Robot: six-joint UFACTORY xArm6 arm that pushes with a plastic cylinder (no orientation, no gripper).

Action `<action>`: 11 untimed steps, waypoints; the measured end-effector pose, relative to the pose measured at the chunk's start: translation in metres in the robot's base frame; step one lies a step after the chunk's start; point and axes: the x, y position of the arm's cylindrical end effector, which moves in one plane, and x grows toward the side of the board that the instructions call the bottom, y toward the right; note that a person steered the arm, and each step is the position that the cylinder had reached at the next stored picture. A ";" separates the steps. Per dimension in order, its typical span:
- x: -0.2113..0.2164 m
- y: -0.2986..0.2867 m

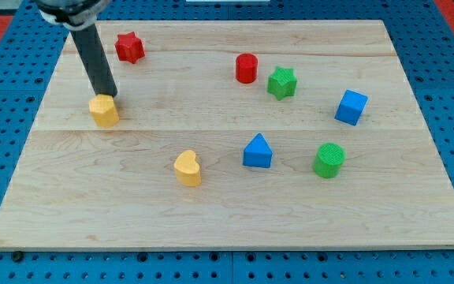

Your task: Push the yellow heart towards the yellow hexagon

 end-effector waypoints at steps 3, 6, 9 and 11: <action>0.053 0.174; 0.141 0.154; 0.078 0.053; 0.035 0.139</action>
